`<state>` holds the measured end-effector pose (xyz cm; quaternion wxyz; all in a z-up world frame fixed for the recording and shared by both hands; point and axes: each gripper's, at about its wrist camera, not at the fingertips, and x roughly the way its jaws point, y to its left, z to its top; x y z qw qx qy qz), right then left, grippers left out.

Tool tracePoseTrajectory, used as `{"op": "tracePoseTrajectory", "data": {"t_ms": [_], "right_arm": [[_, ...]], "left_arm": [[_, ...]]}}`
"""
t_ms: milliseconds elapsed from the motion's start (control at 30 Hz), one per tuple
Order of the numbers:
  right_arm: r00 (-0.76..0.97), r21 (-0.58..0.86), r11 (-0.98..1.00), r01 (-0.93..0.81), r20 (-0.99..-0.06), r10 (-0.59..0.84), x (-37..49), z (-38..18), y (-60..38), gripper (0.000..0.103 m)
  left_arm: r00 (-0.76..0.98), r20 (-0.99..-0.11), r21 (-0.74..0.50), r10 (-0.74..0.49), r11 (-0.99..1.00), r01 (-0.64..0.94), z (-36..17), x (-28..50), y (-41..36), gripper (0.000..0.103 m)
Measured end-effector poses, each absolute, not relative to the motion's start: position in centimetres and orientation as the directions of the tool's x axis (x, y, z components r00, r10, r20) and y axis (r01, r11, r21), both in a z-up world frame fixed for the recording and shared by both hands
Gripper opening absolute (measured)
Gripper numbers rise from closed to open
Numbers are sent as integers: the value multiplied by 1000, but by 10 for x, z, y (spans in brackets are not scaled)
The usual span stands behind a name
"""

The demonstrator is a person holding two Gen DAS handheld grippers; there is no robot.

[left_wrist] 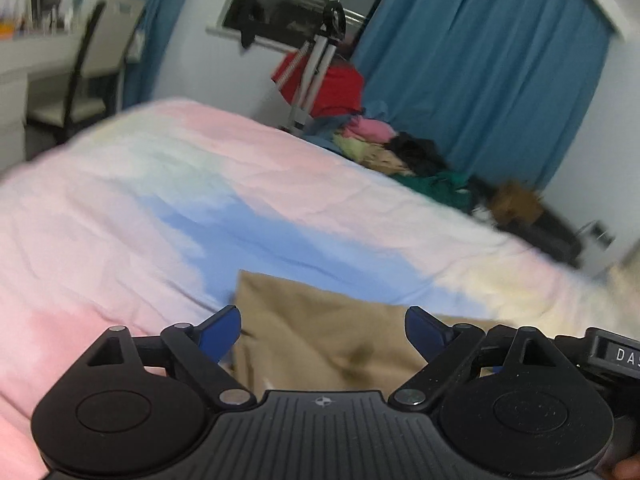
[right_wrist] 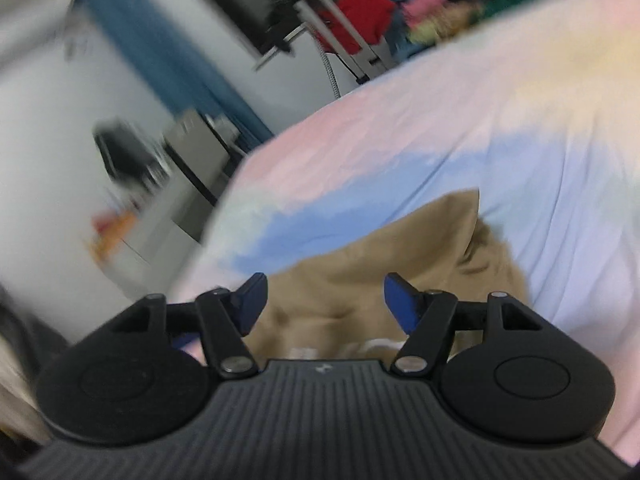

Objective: Fold clothes

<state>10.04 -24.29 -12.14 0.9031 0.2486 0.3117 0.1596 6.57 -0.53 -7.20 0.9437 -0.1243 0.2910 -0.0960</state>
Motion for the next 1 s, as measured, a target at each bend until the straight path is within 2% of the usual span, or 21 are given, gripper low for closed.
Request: {"op": "tracePoseTrajectory", "data": {"t_ms": [33, 167, 333, 500, 800, 1000], "right_arm": [[757, 498, 856, -141, -502, 417, 101, -122, -238, 61], [765, 367, 925, -100, -565, 308, 117, -133, -228, 60], [755, 343, 938, -54, -600, 263, 136, -152, -226, 60], [767, 291, 954, -63, -597, 233, 134, -152, -220, 59], [823, 306, 951, -44, -528, 208, 75, -120, -228, 60], [822, 282, 959, -27, -539, 182, 63, -122, -229, 60]], "left_arm": [[807, -535, -272, -248, 956, 114, -75, 68, -8, 91], [785, -577, -213, -226, 969, 122, -86, 79, -17, 90], [759, -624, -135, -184, 983, 127, -105, 89, -28, 90], [772, -611, -132, -178, 984, 122, -102, 84, -26, 90], [791, -568, -131, -227, 974, 185, -73, 26, -31, 90], [762, -627, -97, -162, 987, 131, -85, 18, -27, 90]]}}
